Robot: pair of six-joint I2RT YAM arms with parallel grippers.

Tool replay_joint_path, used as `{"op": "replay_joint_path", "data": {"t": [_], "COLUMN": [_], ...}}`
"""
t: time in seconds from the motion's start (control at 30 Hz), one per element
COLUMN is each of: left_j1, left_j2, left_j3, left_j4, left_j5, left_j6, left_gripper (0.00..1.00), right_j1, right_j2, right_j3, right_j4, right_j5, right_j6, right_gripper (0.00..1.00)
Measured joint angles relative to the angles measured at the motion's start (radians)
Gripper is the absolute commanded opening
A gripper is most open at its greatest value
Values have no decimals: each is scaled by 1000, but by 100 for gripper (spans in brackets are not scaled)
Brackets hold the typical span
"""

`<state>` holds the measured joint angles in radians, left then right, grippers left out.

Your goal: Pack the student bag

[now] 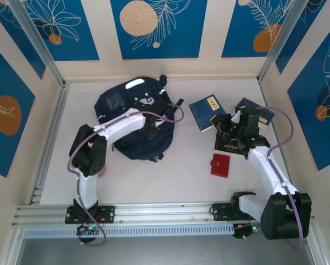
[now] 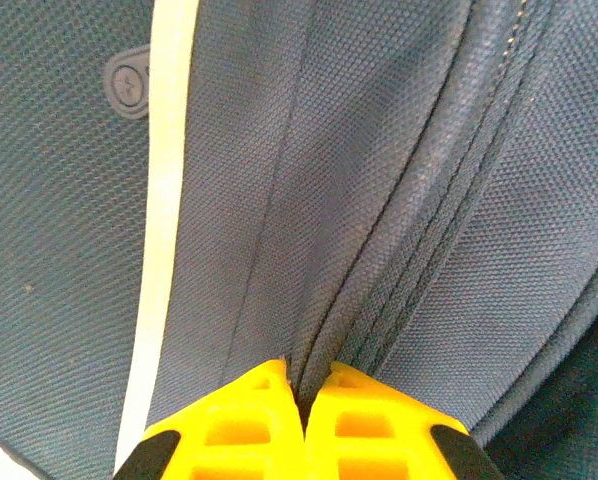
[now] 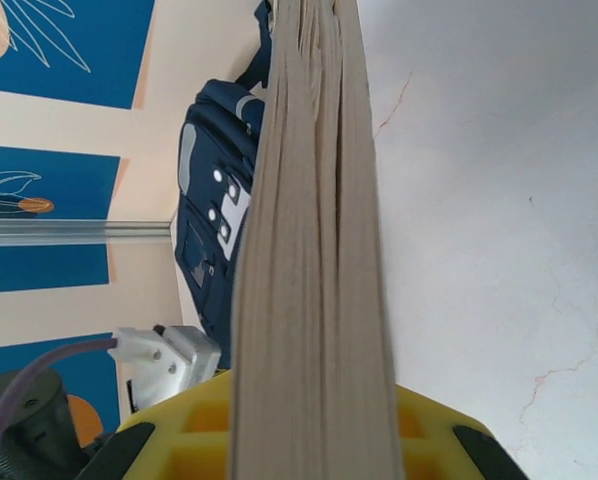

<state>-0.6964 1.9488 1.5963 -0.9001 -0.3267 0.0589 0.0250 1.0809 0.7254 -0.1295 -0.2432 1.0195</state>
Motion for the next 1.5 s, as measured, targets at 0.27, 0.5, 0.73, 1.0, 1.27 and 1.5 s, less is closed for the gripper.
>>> {"op": "replay_joint_path", "data": {"t": [0.27,0.5,0.73,1.0,1.27,1.5], "left_j1": [0,0,0,0,0,0], "left_j2": [-169,-263,-265,-265,-265,-265], "left_j3": [40,88,101,103,133,137], "left_j4": [6,38,72,85,82,81], "left_j5": [-36,-56,-28,-1,2,0], "left_j6": [-44,-107,-148,-192,-238,-270], "left_gripper": [0,0,0,0,0,0], "right_j1": [5,53,210,382,462,495], "right_j2": [-40,-76,-10,290,597,862], "right_j3": [1,28,34,132,330,512], "right_j4": [-69,-150,-113,113,309,402], "right_j5": [-12,-61,-105,-113,-59,-4], "right_j6": [-32,-73,-63,42,141,196], "right_gripper": [3,4,4,4,4,4]}}
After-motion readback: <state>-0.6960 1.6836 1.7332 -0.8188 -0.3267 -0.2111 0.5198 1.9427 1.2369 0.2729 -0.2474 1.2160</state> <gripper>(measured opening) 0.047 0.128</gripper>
